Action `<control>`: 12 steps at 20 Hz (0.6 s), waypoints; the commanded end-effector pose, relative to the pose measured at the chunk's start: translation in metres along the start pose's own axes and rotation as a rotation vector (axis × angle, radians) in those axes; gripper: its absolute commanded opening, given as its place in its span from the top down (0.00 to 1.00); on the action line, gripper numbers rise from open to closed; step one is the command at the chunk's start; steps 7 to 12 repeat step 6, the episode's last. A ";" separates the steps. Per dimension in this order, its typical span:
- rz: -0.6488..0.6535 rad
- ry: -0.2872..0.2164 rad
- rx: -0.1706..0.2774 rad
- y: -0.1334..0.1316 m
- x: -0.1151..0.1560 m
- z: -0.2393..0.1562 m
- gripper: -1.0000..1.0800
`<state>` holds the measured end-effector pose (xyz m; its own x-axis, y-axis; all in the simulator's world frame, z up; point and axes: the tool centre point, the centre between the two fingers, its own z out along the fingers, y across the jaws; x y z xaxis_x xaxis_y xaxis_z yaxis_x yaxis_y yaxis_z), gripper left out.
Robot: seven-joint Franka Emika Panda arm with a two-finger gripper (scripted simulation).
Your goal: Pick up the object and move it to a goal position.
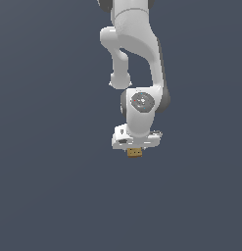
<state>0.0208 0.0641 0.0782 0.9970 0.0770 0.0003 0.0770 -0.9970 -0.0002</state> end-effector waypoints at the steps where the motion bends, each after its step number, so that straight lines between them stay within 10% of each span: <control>1: 0.000 0.000 0.000 0.000 0.006 -0.006 1.00; 12: 0.000 0.000 0.000 -0.001 0.010 -0.009 1.00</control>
